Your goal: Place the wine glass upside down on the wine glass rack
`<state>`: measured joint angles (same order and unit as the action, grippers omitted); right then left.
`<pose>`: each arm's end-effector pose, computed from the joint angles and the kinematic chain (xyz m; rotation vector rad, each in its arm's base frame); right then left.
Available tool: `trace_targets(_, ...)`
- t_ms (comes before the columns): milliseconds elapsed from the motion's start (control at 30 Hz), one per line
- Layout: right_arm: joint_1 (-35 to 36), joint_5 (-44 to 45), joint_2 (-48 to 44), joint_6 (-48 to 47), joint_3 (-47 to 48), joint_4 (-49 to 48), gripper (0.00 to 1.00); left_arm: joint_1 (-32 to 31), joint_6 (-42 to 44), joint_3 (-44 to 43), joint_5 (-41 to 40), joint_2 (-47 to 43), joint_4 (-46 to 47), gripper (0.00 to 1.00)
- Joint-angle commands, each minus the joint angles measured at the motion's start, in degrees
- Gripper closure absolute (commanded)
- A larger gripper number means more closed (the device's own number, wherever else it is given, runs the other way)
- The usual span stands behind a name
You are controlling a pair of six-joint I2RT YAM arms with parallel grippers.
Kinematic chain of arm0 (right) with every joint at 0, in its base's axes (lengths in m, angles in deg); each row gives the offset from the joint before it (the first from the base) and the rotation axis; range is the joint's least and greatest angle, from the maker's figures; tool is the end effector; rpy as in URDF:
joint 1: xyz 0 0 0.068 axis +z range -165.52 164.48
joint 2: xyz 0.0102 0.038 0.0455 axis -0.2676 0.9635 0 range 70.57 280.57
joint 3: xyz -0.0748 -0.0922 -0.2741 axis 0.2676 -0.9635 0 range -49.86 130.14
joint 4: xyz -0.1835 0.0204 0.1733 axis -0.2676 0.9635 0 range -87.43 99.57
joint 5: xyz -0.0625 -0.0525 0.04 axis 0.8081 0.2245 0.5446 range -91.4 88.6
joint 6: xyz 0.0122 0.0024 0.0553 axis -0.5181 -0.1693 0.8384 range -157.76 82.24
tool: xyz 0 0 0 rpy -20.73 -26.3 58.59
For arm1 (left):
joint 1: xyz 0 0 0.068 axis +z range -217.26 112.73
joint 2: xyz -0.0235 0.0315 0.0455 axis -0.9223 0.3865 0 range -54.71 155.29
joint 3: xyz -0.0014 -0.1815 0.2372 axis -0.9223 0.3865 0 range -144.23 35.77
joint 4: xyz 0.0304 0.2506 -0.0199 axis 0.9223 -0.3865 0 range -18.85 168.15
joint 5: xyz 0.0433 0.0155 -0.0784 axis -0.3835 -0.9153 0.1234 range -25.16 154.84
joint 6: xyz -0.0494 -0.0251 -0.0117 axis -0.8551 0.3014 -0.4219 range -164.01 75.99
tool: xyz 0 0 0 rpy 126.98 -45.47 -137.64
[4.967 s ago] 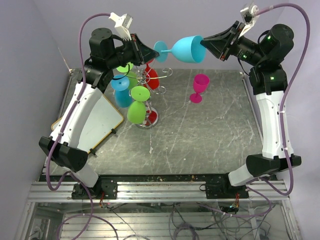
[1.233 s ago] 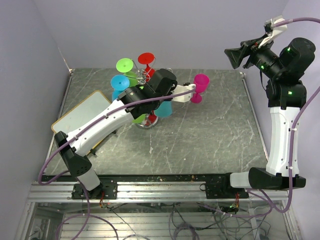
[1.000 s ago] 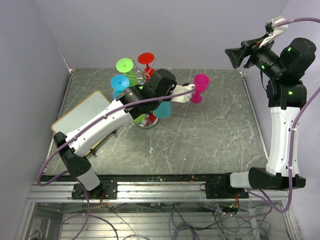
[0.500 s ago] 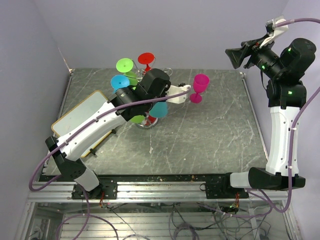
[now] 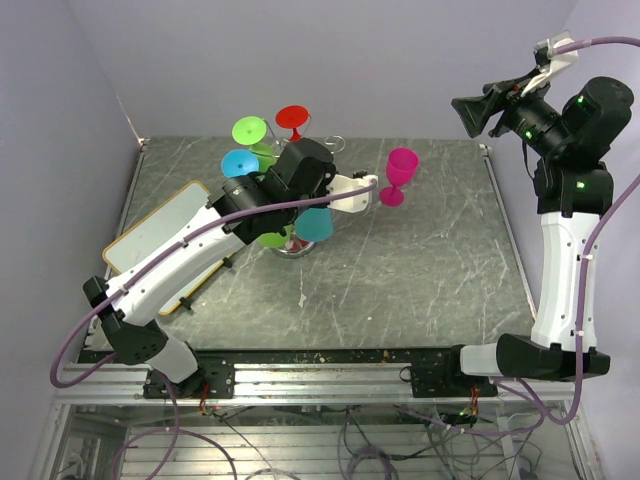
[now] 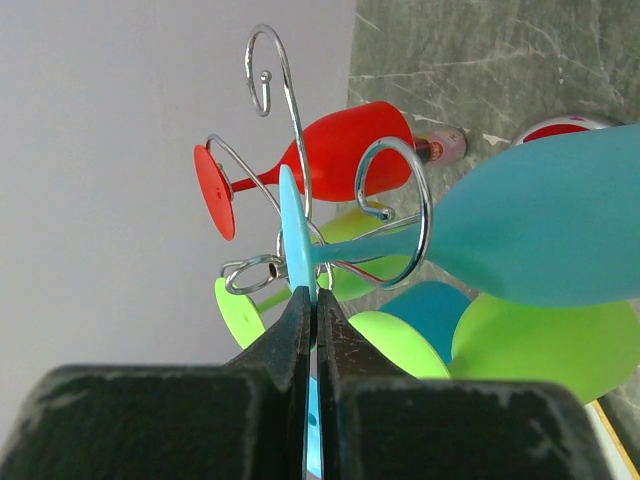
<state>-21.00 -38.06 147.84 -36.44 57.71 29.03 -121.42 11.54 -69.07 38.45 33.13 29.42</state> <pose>0.2364 0.0011 0.5751 -0.4250 1.4717 0.4220 0.1959 -0.2414 0.4728 1.5462 1.4214 0.5024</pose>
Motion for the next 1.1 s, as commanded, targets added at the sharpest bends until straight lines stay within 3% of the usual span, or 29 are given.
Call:
trace_targets(0,-0.59,-0.56,-0.6,0.29,-0.51,-1.58,0.31,0.16,0.48,-1.46,1.34,-1.96,-1.16,0.93)
trace_targets(633,-0.69,10.16,0.05,-11.73,-8.45,-2.01,0.26,-0.69,-1.9,-6.0,9.21,-1.64,-4.09,0.93)
trace_targets(733,-0.7,12.26,0.39,-13.62,-9.9,-1.86,0.22,-0.83,-2.31,-6.34,10.3,-1.44,-4.18,0.93)
trace_targets(967,-0.65,15.92,1.36,-17.11,-12.8,-0.28,0.01,-1.17,-3.13,-6.0,10.75,-0.26,-2.58,0.93)
trace_targets(1067,-0.59,17.37,1.35,-18.0,-13.66,-0.09,0.0,-1.49,-3.55,-5.91,10.3,0.58,-1.71,0.93)
